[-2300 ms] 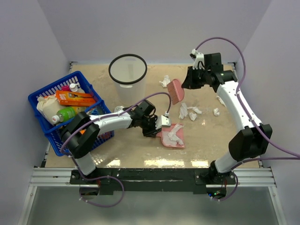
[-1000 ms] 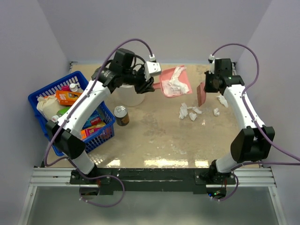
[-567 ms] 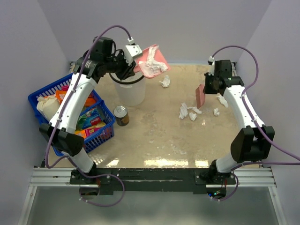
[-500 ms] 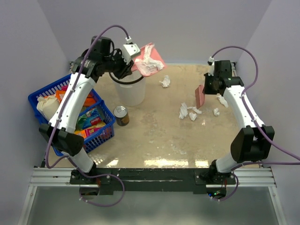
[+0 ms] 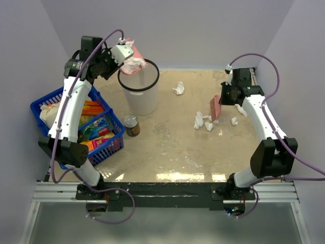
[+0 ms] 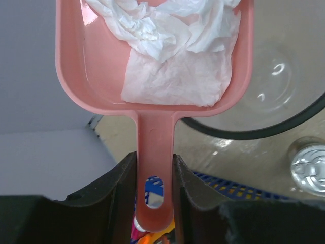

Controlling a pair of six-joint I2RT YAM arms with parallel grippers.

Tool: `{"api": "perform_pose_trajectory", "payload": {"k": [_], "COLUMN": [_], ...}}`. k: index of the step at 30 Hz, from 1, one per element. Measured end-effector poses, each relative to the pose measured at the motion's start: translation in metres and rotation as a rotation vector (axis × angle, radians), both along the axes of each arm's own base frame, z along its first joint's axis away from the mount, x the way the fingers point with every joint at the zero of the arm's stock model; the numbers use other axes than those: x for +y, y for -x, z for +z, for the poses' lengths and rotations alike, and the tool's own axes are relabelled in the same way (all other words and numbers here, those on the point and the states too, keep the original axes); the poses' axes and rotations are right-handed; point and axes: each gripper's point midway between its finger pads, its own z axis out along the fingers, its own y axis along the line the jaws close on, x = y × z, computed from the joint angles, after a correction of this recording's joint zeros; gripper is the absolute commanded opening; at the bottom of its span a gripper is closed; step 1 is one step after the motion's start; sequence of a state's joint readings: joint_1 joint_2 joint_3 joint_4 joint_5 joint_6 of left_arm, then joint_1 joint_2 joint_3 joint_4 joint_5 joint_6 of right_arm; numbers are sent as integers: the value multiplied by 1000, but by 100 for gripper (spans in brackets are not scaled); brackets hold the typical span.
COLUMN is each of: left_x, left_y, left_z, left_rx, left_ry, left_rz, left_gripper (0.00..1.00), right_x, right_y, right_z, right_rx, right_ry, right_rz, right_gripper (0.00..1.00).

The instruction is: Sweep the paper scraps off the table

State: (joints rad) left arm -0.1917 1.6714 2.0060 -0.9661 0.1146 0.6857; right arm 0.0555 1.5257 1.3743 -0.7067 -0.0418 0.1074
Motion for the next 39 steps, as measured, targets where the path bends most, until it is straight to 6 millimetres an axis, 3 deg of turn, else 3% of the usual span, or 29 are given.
{"api": "perform_pose_trajectory", "payload": {"k": [5,22,30,39], "left_x": [27,40,40,43], "left_y": [-7,-20,-30,-33], "left_z": [11,36,61,71], "left_rx": [-62,-305,-388,-418], "left_ry": [-179,-775,-808,-780], "left_rz": [-26,-308,-271,-217], "left_gripper": [0,0,0,0], "right_x": [-1,-6,-7,0], "right_y": [4,12,14,15], "right_z": [4,3,6,6], "right_rx": [-13,-15,-23,-21], "right_ry": [-8,-12,-18,-48], "right_rz": [-7,-20,-22,9], "right_gripper": [0,0,0,0]}}
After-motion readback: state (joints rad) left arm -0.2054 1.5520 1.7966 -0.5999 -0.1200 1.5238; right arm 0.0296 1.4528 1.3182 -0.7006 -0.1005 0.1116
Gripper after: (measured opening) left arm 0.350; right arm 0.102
